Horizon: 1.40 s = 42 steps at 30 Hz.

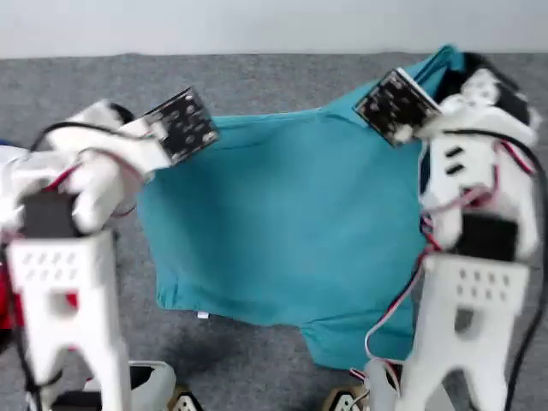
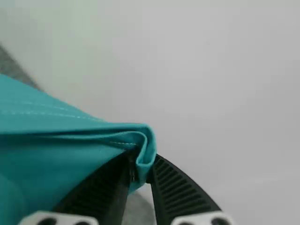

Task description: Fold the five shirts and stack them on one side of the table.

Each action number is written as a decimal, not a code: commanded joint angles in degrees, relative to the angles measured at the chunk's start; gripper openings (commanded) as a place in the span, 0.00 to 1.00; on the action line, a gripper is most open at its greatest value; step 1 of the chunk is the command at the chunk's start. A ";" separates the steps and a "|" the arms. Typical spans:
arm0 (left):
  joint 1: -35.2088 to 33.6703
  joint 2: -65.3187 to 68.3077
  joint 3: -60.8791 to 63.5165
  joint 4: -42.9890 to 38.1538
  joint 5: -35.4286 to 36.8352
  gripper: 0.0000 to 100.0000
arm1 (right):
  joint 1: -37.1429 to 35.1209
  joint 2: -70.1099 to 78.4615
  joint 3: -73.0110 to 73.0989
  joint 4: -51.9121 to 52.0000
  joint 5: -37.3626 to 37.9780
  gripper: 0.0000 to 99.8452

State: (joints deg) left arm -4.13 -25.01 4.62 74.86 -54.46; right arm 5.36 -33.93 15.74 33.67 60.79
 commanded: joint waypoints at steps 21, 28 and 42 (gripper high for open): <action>-0.62 57.05 -45.41 -12.57 2.29 0.00 | -2.68 55.60 -34.29 -31.52 0.44 0.01; -1.14 67.78 -67.74 5.27 2.20 0.00 | -3.03 56.75 -36.66 -25.36 0.26 0.01; -2.64 70.51 -75.82 25.85 2.46 0.00 | -2.59 43.47 -36.66 23.60 -2.99 0.01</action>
State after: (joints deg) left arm -6.33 48.84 -72.48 99.03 -52.70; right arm 2.64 15.74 -17.41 49.05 58.33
